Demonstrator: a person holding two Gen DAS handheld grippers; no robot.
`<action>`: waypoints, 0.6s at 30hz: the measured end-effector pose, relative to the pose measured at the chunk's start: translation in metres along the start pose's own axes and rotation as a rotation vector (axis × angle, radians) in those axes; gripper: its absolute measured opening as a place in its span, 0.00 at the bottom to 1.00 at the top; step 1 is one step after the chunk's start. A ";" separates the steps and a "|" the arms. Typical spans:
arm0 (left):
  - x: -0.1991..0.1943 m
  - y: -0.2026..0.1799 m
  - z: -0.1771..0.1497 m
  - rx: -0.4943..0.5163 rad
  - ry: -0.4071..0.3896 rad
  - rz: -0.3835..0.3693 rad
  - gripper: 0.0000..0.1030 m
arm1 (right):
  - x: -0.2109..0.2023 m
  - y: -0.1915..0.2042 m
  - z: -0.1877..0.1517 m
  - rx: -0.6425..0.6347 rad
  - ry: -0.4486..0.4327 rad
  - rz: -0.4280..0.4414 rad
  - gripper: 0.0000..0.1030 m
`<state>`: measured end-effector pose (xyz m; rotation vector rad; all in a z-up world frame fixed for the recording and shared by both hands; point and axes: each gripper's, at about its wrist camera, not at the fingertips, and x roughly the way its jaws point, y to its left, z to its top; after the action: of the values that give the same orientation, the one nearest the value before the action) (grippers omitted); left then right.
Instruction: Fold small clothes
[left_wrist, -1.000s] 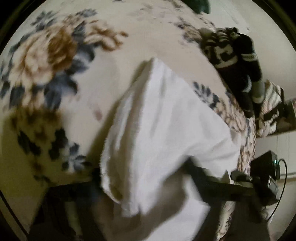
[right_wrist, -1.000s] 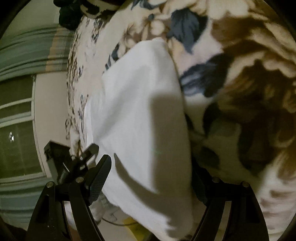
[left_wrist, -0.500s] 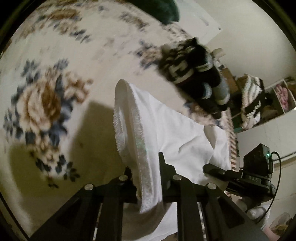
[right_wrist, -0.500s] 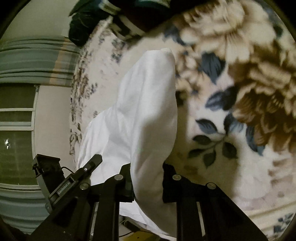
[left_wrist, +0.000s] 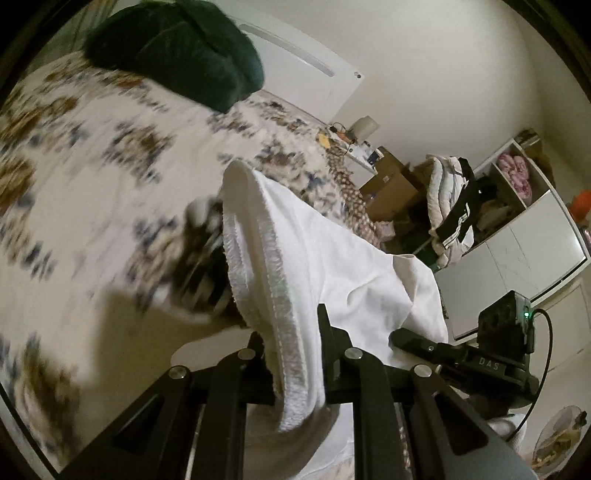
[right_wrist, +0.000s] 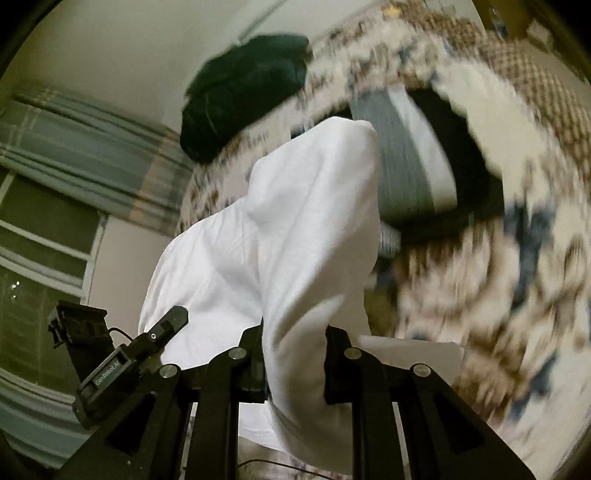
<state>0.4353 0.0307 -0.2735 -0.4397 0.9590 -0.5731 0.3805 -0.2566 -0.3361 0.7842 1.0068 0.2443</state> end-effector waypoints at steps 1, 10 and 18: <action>0.017 -0.004 0.020 0.004 -0.006 -0.001 0.12 | -0.001 -0.001 0.030 -0.004 -0.020 -0.005 0.19; 0.162 0.018 0.106 -0.031 0.062 0.073 0.12 | 0.060 -0.049 0.202 0.012 -0.032 -0.043 0.19; 0.208 0.047 0.094 -0.064 0.189 0.155 0.23 | 0.126 -0.114 0.237 0.075 0.103 -0.098 0.27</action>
<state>0.6213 -0.0553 -0.3854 -0.3689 1.1835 -0.4499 0.6258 -0.3835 -0.4282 0.7938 1.1543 0.1648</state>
